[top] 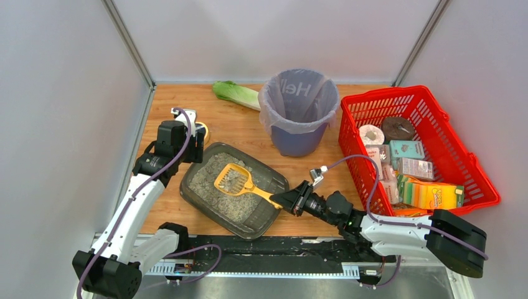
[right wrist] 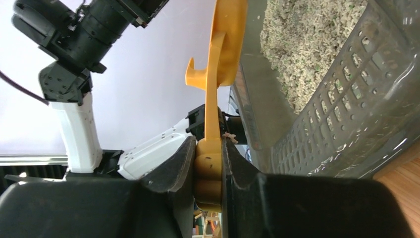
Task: Clean the litter box
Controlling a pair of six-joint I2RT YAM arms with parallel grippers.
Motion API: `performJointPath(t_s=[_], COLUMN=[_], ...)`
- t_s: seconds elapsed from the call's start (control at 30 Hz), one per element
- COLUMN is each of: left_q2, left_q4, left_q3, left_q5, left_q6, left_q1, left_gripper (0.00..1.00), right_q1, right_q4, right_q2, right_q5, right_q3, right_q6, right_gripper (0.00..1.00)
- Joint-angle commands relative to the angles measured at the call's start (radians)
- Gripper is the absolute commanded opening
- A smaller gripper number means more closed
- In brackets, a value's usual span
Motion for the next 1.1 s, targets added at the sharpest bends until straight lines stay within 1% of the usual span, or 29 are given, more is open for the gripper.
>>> performJointPath(t_s=[0.0,0.03,0.07,0.13,0.17,0.2,0.23,0.27,0.3,0.33,0.37,0.4,0.43,0.47,0.5,0.6,0.63,0.7,0.73,0.77,0.8,0.83,0.87,0.9,0.93,0.97,1.0,1.03,1.07], left_q2=[-0.007,-0.007,-0.007,-0.004,0.001,-0.001,-0.004,-0.009,-0.012,-0.013,-0.01,-0.007,-0.005,-0.002,-0.002,-0.009,-0.006,-0.004,-0.007,-0.013,-0.016,-0.018,-0.019,-0.018,-0.016,-0.016,-0.018,-0.018,-0.016], left_q4=[0.02,0.021,0.023,0.024,0.021,0.018,0.018,0.02,0.024,0.026,0.026,0.026,0.023,0.02,0.018,0.026,0.024,0.02,0.018,0.02,0.023,0.026,0.026,0.024,0.023,0.023,0.021,0.024,0.026], left_q3=[0.003,0.002,-0.001,0.0,0.005,0.006,0.003,0.0,-0.003,-0.003,-0.001,0.002,0.006,0.006,0.006,0.0,0.003,0.008,0.005,0.002,0.0,-0.004,-0.003,-0.001,0.002,0.002,0.002,-0.001,0.0], left_q5=[0.013,0.013,0.014,0.021,0.019,0.019,0.014,0.011,0.008,0.008,0.01,0.013,0.014,0.016,0.017,0.017,0.021,0.025,0.022,0.019,0.016,0.01,0.01,0.011,0.014,0.016,0.016,0.019,0.021], left_q6=[0.006,0.005,0.005,0.005,0.005,0.005,0.005,0.006,0.006,0.006,0.006,0.005,0.006,0.006,0.006,0.005,0.005,0.005,0.005,0.005,0.005,0.005,0.005,0.006,0.005,0.005,0.005,0.003,0.003], left_q1=[-0.004,-0.004,-0.004,-0.004,-0.004,-0.004,-0.004,-0.004,-0.004,-0.004,-0.004,-0.004,-0.004,-0.004,-0.004,-0.004,-0.004,-0.004,-0.004,-0.004,-0.004,-0.004,-0.004,-0.004,-0.003,-0.004,-0.004,-0.004,-0.004], left_gripper=[0.71,0.71,0.71,0.71,0.71,0.71,0.71,0.71,0.71,0.71,0.71,0.71,0.71,0.71,0.71,0.71,0.71,0.71,0.71,0.71,0.71,0.71,0.71,0.71,0.71,0.71,0.71,0.71,0.71], right_q1=[-0.012,-0.012,-0.009,-0.01,-0.015,-0.025,-0.027,-0.027,-0.027,-0.024,-0.024,-0.028,-0.032,-0.033,-0.03,-0.03,-0.033,-0.044,-0.042,-0.042,-0.042,-0.042,-0.044,-0.047,-0.045,-0.044,-0.041,-0.039,-0.039], right_q4=[0.211,0.215,0.101,-0.017,0.012,0.058,0.151,0.159,0.123,-0.005,-0.04,-0.039,0.025,0.07,0.104,-0.005,0.016,0.088,0.115,0.081,0.029,-0.015,0.01,0.053,0.135,0.139,0.106,0.004,-0.011], right_q2=[-0.003,0.002,0.008,0.007,-0.019,-0.033,-0.044,-0.046,-0.043,-0.038,-0.035,-0.044,-0.055,-0.064,-0.064,-0.046,-0.047,-0.062,-0.062,-0.055,-0.049,-0.043,-0.046,-0.05,-0.055,-0.049,-0.043,-0.038,-0.033], right_q5=[0.087,0.066,-0.021,-0.077,-0.021,0.025,0.07,0.063,0.023,-0.017,-0.072,-0.059,-0.012,0.066,0.07,-0.034,-0.034,0.052,0.058,0.002,-0.032,-0.051,-0.054,0.007,0.042,0.034,0.003,-0.031,-0.077], right_q3=[-0.064,-0.042,-0.003,0.079,0.055,0.019,-0.048,-0.046,-0.02,0.065,0.086,0.078,0.052,-0.016,-0.027,0.054,0.046,-0.03,-0.032,-0.012,0.052,0.064,0.049,0.019,-0.041,-0.04,-0.019,0.048,0.06], right_q6=[0.052,0.034,0.014,-0.04,-0.034,0.02,0.031,0.017,-0.024,-0.049,-0.066,-0.069,-0.019,0.004,0.008,-0.037,-0.035,0.017,0.015,-0.01,-0.027,-0.032,-0.026,0.024,0.037,0.031,0.002,-0.015,-0.021], right_gripper=[0.0,0.0,0.0,0.0,0.0,0.0,0.0,0.0,0.0,0.0,0.0,0.0,0.0,0.0,0.0,0.0,0.0,0.0,0.0,0.0,0.0,0.0,0.0,0.0,0.0,0.0,0.0,0.0,0.0])
